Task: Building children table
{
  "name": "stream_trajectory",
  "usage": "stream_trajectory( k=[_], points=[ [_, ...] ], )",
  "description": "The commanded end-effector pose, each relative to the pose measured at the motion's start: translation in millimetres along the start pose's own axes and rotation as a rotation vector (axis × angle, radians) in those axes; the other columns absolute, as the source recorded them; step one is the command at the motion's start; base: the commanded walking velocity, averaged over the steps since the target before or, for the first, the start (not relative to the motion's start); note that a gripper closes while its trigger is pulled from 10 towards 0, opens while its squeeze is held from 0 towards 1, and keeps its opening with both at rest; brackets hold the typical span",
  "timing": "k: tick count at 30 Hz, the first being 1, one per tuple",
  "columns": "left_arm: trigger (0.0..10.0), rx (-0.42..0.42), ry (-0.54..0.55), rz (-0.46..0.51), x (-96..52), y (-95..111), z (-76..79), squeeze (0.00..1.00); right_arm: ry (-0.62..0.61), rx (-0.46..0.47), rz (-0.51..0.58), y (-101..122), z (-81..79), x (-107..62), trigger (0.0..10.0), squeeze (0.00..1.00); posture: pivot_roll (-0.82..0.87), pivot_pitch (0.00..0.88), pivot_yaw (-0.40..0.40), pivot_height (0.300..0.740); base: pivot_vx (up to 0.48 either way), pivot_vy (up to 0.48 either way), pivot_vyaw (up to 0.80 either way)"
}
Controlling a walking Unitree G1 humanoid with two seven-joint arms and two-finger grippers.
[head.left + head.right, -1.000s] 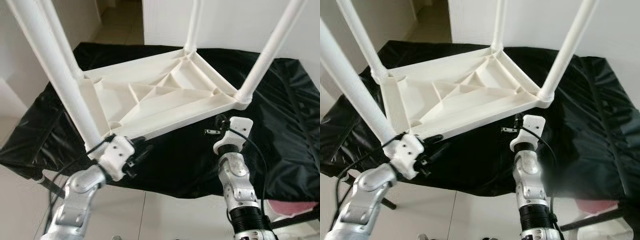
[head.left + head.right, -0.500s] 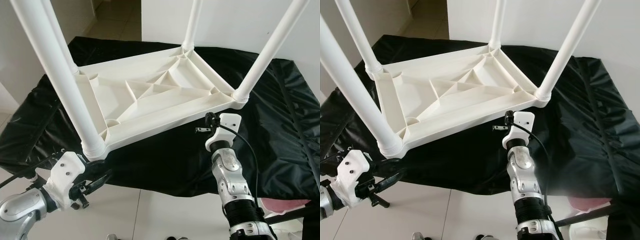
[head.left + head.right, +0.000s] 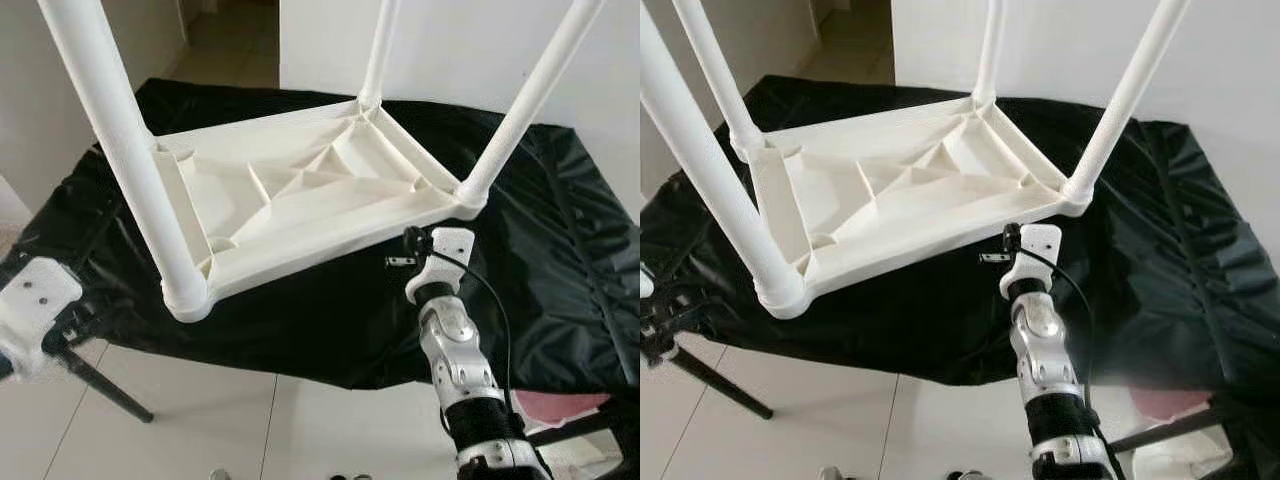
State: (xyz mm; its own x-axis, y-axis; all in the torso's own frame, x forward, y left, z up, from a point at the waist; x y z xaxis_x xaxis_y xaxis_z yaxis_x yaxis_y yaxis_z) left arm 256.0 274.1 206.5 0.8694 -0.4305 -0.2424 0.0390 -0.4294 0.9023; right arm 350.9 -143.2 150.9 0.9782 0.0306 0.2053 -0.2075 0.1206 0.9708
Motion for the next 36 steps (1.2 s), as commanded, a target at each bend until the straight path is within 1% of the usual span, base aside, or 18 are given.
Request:
stream_trajectory(
  k=[1, 2, 4, 5, 8, 12, 13, 17, 20, 24, 26, 28, 29, 31, 32, 33, 34, 36],
  points=[
    [10.0, -0.032, 0.182, 0.066, 7.8, 3, -9.6, 0.0, -0.004, 0.001, 0.005, -1, 0.8, -0.1, 10.0, 0.0, 0.08, 0.074, -0.036, 0.74, 0.0, 0.0, 0.0],
    [10.0, -0.032, 0.182, 0.066, 7.8, 3, -9.6, 0.0, -0.004, 0.001, 0.005, -1, 0.8, -0.1, 10.0, 0.0, 0.08, 0.074, -0.036, 0.74, 0.0, 0.0, 0.0],
    [10.0, -0.058, 0.198, 0.121, 20.0, 8, -5.1, 0.0, -0.01, 0.001, 0.009, 0, 1.6, -0.1, 10.0, 0.0, 0.08, 0.074, -0.036, 0.74, 0.0, 0.0, 0.0],
    [10.0, -0.058, 0.198, 0.121, 20.0, 8, -5.1, 0.0, -0.01, 0.001, 0.009, 0, 1.6, -0.1, 10.0, 0.0, 0.08, 0.074, -0.036, 0.74, 0.0, 0.0, 0.0],
    [10.0, -0.087, 0.2, 0.149, 35.1, 8, 2.0, 0.0, -0.022, 0.0, 0.01, 0, 4.1, -1.1, 10.0, 0.0, 0.06, 0.07, -0.024, 0.74, 0.0, 0.0, 0.0],
    [10.0, -0.102, 0.211, 0.164, 42.2, 9, 3.9, 0.0, -0.027, -0.002, 0.01, -1, 5.6, -2.3, 10.0, 0.0, 0.06, 0.071, -0.023, 0.74, 0.0, 0.0, 0.0],
    [10.0, -0.122, 0.215, 0.178, 46.0, 10, 4.7, 0.0, -0.03, -0.003, 0.009, -1, 6.3, -3.2, 10.0, 0.0, 0.05, 0.073, -0.022, 0.74, 0.0, 0.0, 0.0],
    [10.0, -0.14, 0.184, 0.199, 55.2, 13, 14.6, 0.0, -0.034, -0.005, 0.007, -2, 7.3, -4.5, 10.0, 0.0, 0.05, 0.075, -0.023, 0.74, 0.0, 0.0, 0.0],
    [10.0, -0.14, 0.163, 0.203, 56.9, 13, 19.5, 0.0, -0.034, -0.005, 0.007, -2, 7.3, -4.4, 10.0, 0.0, 0.05, 0.077, -0.023, 0.74, 0.0, 0.0, 0.0],
    [10.0, -0.188, 0.057, 0.23, 65.9, 13, 47.0, 0.0, -0.036, -0.006, 0.006, -2, 7.8, -3.7, 10.0, 0.0, 0.05, 0.08, -0.025, 0.74, 0.0, 0.0, 0.0],
    [10.0, -0.197, 0.041, 0.234, 67.4, 13, 51.3, 0.0, -0.036, -0.006, 0.005, -2, 7.7, -3.6, 10.0, 0.0, 0.05, 0.08, -0.025, 0.74, 0.0, 0.0, 0.0],
    [10.0, -0.212, -0.016, 0.256, 70.8, 16, 66.2, 0.0, -0.035, -0.005, 0.005, -2, 7.2, -3.2, 10.0, 0.0, 0.05, 0.081, -0.025, 0.74, 0.0, 0.0, 0.0],
    [10.0, -0.212, -0.016, 0.256, 70.8, 16, 66.2, 0.0, -0.035, -0.005, 0.005, -2, 7.2, -3.2, 10.0, 0.0, 0.05, 0.081, -0.025, 0.74, 0.0, 0.0, 0.0],
    [10.0, -0.231, -0.064, 0.267, 74.9, 17, 81.2, 0.0, -0.038, -0.004, 0.004, -2, 7.0, -2.5, 10.0, 0.0, 0.05, 0.084, -0.024, 0.74, 0.0, 0.0, 0.0],
    [10.0, -0.231, -0.064, 0.267, 74.9, 17, 81.2, 0.0, -0.038, -0.004, 0.004, -2, 7.0, -2.5, 10.0, 0.0, 0.05, 0.084, -0.024, 0.74, 0.0, 0.0, 0.0],
    [10.0, -0.243, -0.088, 0.266, 77.4, 17, 88.9, 0.0, -0.039, -0.003, 0.004, -2, 7.1, -2.5, 10.0, 0.0, 0.05, 0.084, -0.024, 0.74, 0.0, 0.0, 0.0],
    [10.0, -0.243, -0.088, 0.266, 77.4, 17, 88.9, 0.0, -0.039, -0.003, 0.004, -2, 7.1, -2.5, 10.0, 0.0, 0.05, 0.084, -0.024, 0.74, 0.0, 0.0, 0.0],
    [10.0, -0.258, -0.187, 0.273, 81.3, 19, 111.6, 0.0, -0.042, -0.004, 0.003, -2, 7.2, -2.2, 10.0, 0.0, 0.05, 0.087, -0.019, 0.74, 0.0, 0.0, 0.0]
  ],
)
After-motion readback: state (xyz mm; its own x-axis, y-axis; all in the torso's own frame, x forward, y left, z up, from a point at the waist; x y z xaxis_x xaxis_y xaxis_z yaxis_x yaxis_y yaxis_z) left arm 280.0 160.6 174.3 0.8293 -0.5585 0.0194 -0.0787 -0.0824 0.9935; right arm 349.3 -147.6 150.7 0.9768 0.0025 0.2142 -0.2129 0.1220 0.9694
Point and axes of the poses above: a point about 5 cm out from each wrist's last joint towards the gripper, its own x axis pointing out of the wrist towards the gripper, its own y axis along the axis of the wrist's last joint, z = x × y, the point moved 2 cm from there along x, pointing out of the wrist towards the gripper, and after that the axes turned 10 degrees about -x, right-handed, at the moved point
